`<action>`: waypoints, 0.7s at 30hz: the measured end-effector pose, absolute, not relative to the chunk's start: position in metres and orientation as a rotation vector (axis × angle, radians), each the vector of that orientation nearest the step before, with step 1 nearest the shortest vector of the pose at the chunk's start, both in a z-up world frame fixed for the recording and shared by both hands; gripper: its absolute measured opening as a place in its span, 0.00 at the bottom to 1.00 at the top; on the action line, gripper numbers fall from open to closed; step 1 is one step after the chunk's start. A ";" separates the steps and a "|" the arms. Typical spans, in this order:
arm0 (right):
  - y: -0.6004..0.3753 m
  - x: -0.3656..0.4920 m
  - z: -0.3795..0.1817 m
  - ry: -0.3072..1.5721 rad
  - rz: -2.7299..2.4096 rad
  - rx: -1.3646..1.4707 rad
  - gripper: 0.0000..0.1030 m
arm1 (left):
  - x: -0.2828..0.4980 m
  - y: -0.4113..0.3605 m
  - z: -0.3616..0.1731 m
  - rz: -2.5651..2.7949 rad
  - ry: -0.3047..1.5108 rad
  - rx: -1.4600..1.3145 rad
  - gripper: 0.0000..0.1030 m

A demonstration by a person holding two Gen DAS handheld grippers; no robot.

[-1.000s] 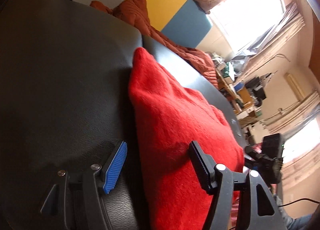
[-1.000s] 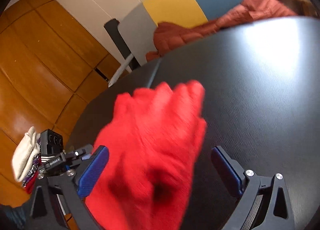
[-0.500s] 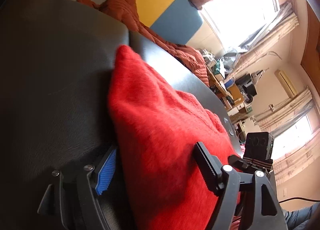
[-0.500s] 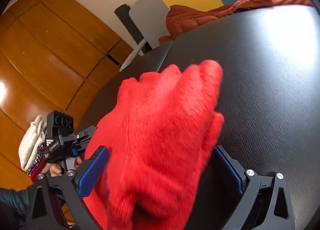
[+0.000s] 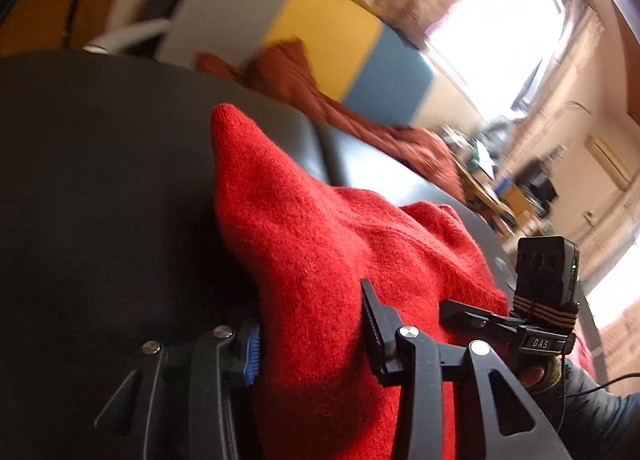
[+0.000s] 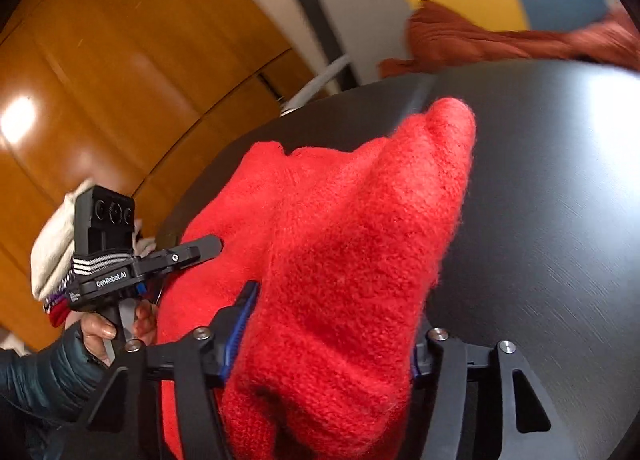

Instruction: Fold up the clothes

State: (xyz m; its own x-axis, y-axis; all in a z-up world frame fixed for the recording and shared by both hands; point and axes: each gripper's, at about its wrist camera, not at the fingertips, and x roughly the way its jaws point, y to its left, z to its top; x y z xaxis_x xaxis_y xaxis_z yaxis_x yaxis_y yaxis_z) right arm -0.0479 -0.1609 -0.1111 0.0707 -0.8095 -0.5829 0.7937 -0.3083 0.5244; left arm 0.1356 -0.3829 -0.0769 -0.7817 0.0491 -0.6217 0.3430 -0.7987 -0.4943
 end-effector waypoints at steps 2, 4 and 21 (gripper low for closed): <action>-0.202 -0.046 -0.112 0.014 -1.538 1.003 0.55 | 0.151 -0.411 -0.069 -2.593 0.899 0.885 0.39; -0.247 -0.044 -0.114 0.057 -1.485 0.992 0.55 | 0.161 -0.437 -0.062 -2.516 0.859 0.855 0.39; -0.389 -0.049 -0.086 0.262 -1.504 0.856 0.72 | 0.155 -0.548 -0.077 -1.969 0.621 0.850 0.54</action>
